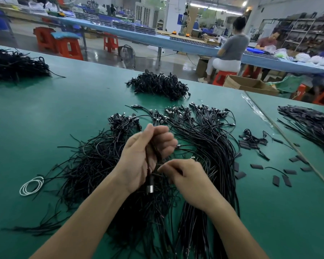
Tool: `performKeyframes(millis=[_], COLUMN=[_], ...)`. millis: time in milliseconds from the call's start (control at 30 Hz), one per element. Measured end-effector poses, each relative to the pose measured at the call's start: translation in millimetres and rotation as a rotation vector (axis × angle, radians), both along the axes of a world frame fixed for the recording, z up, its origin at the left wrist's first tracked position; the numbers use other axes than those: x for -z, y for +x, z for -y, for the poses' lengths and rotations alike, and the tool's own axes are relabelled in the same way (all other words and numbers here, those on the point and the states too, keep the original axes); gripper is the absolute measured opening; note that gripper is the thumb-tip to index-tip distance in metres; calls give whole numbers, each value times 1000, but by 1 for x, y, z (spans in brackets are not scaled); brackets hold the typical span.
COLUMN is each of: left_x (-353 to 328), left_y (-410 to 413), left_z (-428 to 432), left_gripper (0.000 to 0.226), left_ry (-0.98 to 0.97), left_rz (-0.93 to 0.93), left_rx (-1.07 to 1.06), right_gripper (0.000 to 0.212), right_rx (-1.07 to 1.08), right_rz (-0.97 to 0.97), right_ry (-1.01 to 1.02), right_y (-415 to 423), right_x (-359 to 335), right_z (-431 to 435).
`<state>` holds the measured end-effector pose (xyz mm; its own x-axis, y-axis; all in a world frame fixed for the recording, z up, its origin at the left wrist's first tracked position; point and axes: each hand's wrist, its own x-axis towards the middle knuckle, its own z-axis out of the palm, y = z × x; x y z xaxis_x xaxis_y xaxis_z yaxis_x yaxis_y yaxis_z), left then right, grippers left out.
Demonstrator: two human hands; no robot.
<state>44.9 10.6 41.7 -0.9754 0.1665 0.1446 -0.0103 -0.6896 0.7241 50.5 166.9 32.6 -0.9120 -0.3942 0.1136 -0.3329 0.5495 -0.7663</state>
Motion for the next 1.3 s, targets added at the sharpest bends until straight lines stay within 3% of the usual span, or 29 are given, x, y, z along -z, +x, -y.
performKeyframes(millis=[167, 233, 300, 500, 667, 767, 967, 1033, 1167, 1300], left_x=[23, 28, 29, 16, 15, 21, 36, 35, 24, 24], left_y=[-7, -6, -5, 9, 11, 14, 14, 15, 16, 14], left_z=[-6, -4, -4, 0, 10, 8, -10, -13, -14, -11], left_gripper=[23, 27, 40, 58, 52, 50, 59, 53, 58, 72], left_ry=[-800, -1057, -1169, -823, -555, -544, -704, -683, -421, -487], left_rz=[-243, -279, -259, -43, 104, 104, 178, 236, 366, 388], left_rx=[-323, -247, -135, 264, 520, 499, 162, 98, 361, 364], right_gripper=[25, 25, 21, 5, 9, 11, 20, 22, 22, 21], right_rx=[-101, -113, -84, 14, -146, -133, -13, 19, 81, 86], right_rz=[-6, -31, -83, -102, 143, 127, 6, -61, -157, -138], right_ry=[142, 139, 118, -223, -467, -375, -246, -219, -269, -365], right_y=[6, 7, 6, 0, 3, 2, 2, 4, 5, 1], right_x=[-5, -10, -15, -24, -19, -13, -4, -1, 0, -3], right_z=[-1, -6, -13, -24, -24, -25, -18, -12, 0, 7])
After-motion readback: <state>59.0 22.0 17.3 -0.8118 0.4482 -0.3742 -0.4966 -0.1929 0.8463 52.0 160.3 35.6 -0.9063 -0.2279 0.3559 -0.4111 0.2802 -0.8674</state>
